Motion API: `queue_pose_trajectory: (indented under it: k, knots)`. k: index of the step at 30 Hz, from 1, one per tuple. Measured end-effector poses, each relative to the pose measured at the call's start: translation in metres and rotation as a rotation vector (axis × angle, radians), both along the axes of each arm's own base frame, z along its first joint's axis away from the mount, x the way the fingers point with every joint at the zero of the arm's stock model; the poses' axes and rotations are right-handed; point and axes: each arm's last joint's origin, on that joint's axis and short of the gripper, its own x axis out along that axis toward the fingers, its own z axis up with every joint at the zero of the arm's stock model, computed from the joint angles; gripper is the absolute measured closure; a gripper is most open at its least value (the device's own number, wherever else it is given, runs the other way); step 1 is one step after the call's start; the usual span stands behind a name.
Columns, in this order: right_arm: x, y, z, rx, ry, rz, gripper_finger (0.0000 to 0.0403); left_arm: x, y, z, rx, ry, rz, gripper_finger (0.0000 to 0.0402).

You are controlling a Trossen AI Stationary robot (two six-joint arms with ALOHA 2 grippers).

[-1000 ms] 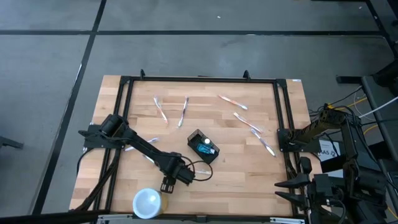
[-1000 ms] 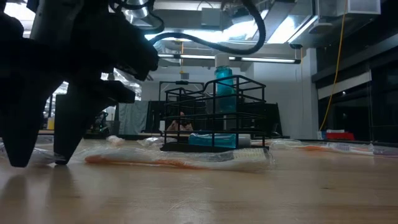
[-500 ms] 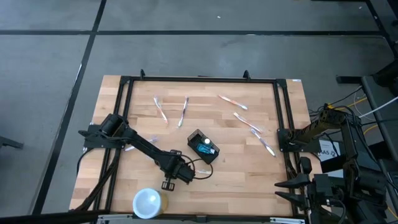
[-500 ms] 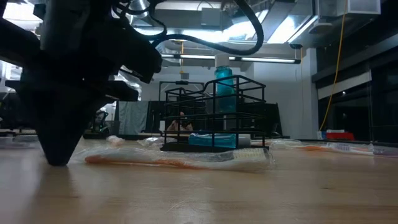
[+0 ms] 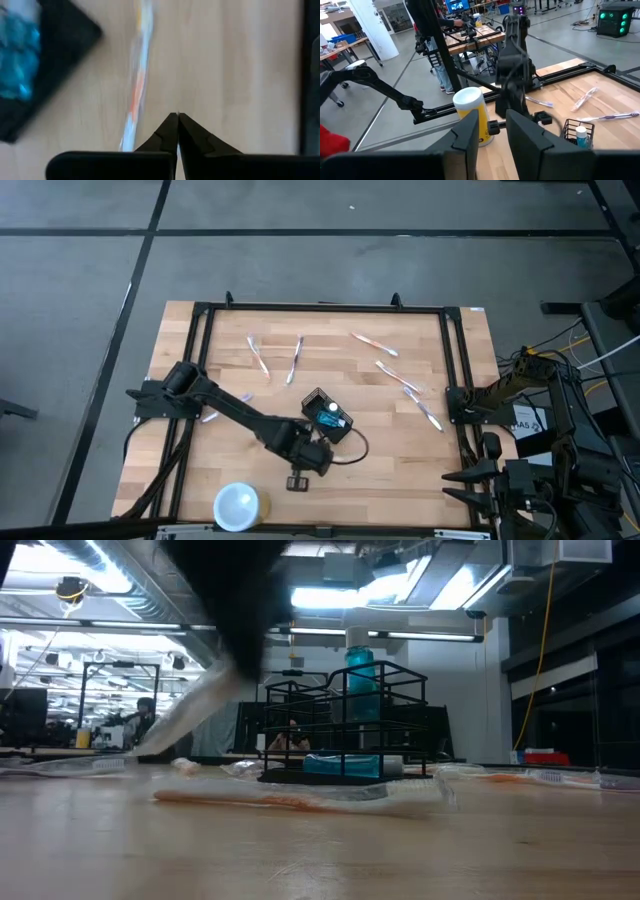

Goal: Pick & Place toothbrushing station
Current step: Put the violet toothbrush into the wire organizer

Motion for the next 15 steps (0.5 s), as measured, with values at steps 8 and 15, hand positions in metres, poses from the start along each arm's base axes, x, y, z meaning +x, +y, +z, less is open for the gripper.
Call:
queue_pose_trajectory:
  k: [8,15]
  knots:
    - [0.000,0.000,0.000,-0.007,0.000,0.002,0.0303,0.029,0.013,0.086,-0.025,-0.293,0.195,0.0400]
    - [-0.001,0.001,0.000,-0.020,0.000,0.008,0.0303,0.022,0.036,0.144,0.107,-0.550,0.437,0.0400]
